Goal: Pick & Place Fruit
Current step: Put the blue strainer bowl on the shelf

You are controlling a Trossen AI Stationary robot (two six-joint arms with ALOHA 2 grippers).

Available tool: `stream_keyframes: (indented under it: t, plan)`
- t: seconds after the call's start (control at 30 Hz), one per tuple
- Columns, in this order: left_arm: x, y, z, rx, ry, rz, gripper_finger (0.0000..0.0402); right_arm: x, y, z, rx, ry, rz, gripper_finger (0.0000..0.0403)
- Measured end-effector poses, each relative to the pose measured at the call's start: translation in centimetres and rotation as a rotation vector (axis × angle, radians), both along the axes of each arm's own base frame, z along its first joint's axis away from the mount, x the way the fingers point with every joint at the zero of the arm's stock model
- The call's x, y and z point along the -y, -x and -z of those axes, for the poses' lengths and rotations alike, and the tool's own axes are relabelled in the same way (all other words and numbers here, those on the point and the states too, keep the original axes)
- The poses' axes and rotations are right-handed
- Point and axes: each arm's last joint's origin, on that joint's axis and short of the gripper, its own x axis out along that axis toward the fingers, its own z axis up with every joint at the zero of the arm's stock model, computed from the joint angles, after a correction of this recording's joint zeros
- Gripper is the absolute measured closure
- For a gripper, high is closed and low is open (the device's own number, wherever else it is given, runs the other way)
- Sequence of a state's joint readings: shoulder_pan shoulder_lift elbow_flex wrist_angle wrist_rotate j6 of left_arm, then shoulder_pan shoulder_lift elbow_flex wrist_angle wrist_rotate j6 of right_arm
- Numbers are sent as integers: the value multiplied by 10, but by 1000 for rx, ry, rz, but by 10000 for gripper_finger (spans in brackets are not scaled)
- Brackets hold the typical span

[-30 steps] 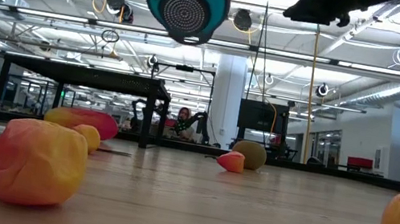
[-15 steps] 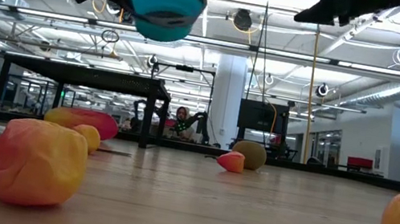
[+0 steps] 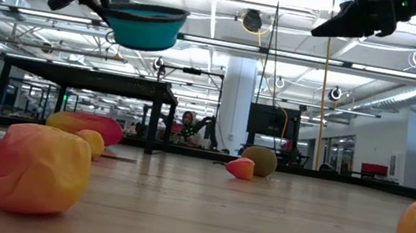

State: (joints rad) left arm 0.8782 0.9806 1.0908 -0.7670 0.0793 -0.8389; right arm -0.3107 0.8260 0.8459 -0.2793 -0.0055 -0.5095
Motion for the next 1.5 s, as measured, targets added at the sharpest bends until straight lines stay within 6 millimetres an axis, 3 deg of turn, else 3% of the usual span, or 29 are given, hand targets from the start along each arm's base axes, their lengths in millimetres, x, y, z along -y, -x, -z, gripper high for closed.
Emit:
stream_keyframes:
  t: [0.5,0.67,0.9,1.17,1.5]
  plan:
    - [-20,40,4,44,79,25,402,0,0,0,-4,-1,0,402]
    - [-26,51,-14,4,99,-17,402,0,0,0,-4,-1,0,403]
    - [-40,47,-32,-80,211,52,401,0,0,1,-7,-2,0,403]
    - [-49,43,-33,-123,308,41,401,0,1,4,-32,-50,14,403]
    - [-46,34,-30,-217,297,9,401,-1,2,5,-38,-70,21,403]
